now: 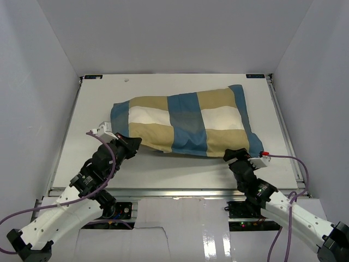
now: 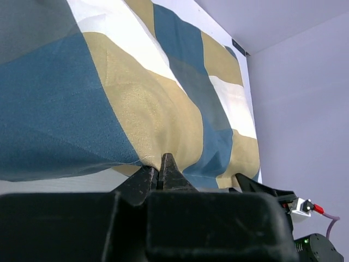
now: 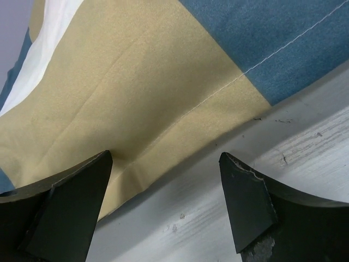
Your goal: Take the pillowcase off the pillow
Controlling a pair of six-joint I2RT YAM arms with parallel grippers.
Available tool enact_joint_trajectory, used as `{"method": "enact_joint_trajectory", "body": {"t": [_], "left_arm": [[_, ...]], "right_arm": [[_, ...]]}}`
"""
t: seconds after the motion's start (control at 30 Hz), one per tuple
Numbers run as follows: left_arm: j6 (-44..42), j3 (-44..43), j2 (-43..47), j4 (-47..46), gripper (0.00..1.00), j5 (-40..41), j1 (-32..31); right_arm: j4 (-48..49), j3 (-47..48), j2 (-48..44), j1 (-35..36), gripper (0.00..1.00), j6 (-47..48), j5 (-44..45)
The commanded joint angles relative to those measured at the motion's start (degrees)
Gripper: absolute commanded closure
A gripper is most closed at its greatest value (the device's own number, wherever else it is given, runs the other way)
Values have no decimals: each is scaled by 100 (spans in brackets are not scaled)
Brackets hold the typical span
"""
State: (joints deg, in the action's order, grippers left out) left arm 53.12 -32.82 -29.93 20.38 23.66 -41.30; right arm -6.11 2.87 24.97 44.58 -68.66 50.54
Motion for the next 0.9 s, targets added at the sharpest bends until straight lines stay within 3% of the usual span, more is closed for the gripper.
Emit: {"method": "enact_joint_trajectory", "body": {"t": [0.0, 0.2, 0.23, 0.27, 0.5, 0.73, 0.87], "left_arm": [[-109, -330, -48, 71, 100, -370, 34], [-39, -401, 163, 212, 100, -485, 34], [-21, -427, 242, 212, 100, -503, 34], [5, -436, 277, 229, 100, -529, 34], [-12, -629, 383, 264, 100, -906, 34], [-74, -1016, 392, 484, 100, -925, 34], [-13, -1069, 400, 546, 100, -942, 34]], "right_arm": [[84, -384, -28, -37, 15, -217, 350], [84, -15, 183, -37, 33, -385, 781], [101, 20, 236, -37, 68, -367, 808], [110, 99, 367, -37, 92, -367, 825], [84, 213, 571, -37, 92, -341, 588], [6, 819, -387, -37, 92, 1144, -112], [-582, 1118, -423, -46, 69, 1048, -1098]]}}
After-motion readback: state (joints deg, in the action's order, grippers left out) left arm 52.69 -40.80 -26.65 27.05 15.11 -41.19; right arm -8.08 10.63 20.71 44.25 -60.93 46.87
